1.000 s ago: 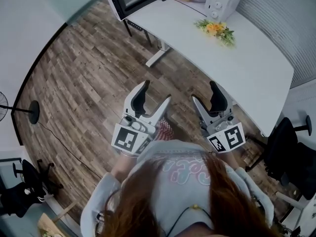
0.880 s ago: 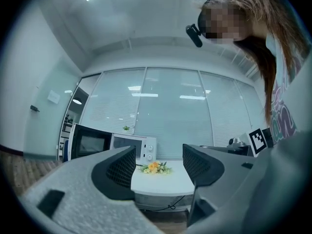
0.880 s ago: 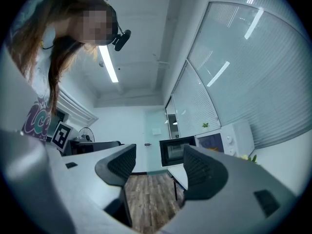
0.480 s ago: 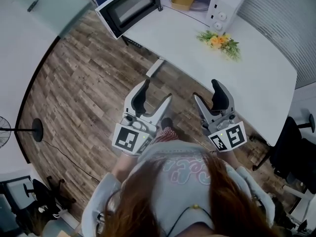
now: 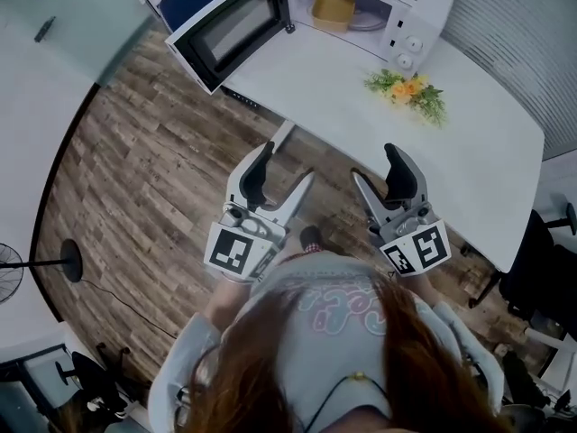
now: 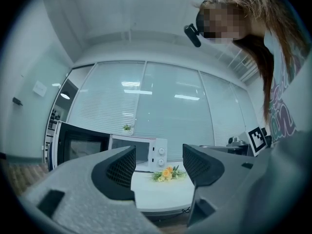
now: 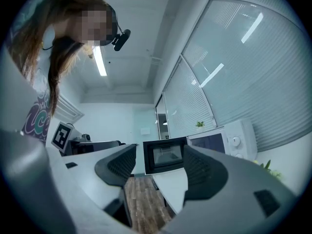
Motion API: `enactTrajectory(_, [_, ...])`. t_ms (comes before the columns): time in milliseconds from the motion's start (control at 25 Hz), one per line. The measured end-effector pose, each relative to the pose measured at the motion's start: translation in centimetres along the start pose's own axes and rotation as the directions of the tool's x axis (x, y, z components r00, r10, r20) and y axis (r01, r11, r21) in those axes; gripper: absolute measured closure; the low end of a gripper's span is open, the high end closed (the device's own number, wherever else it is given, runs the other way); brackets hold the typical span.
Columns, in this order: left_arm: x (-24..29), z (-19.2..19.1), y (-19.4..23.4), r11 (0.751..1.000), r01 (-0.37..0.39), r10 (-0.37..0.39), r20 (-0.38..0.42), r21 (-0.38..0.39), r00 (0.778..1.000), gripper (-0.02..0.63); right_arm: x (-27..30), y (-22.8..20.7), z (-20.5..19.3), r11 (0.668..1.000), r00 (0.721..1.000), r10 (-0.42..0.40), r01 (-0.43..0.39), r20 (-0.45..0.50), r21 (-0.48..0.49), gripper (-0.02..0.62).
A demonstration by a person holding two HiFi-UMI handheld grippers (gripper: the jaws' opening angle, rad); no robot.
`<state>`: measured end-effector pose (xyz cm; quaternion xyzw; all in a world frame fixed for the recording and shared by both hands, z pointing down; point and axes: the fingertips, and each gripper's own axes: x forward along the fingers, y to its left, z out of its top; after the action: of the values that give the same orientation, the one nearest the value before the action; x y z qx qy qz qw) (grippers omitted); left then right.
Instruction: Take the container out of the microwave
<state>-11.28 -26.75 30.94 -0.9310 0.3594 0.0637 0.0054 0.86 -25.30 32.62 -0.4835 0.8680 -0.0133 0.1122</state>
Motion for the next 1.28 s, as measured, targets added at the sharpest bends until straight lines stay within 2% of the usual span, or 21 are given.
enactTrajectory(240, [1.9, -1.0, 2.1, 1.000, 0.029, -0.029, -0.025, -0.009, 0.999, 0.321, 1.9, -1.3, -0.5, 0.999, 0.999, -0.037, 0.037, 0.003, -0.010, 0.305])
enactTrajectory(600, [3.3, -1.5, 3.7, 0.997, 0.071, -0.071, -0.019, -0.021, 0.997, 0.321, 3.2, -2.3, -1.3, 0.996, 0.996, -0.085, 0.085, -0.005, -0.009, 0.305])
enactTrajectory(1280, [6.1, -1.7, 5.6, 0.996, 0.080, -0.081, -0.022, -0.028, 0.997, 0.321, 5.5, -4.4, -1.9, 0.997, 0.997, -0.079, 0.079, -0.022, -0.016, 0.305])
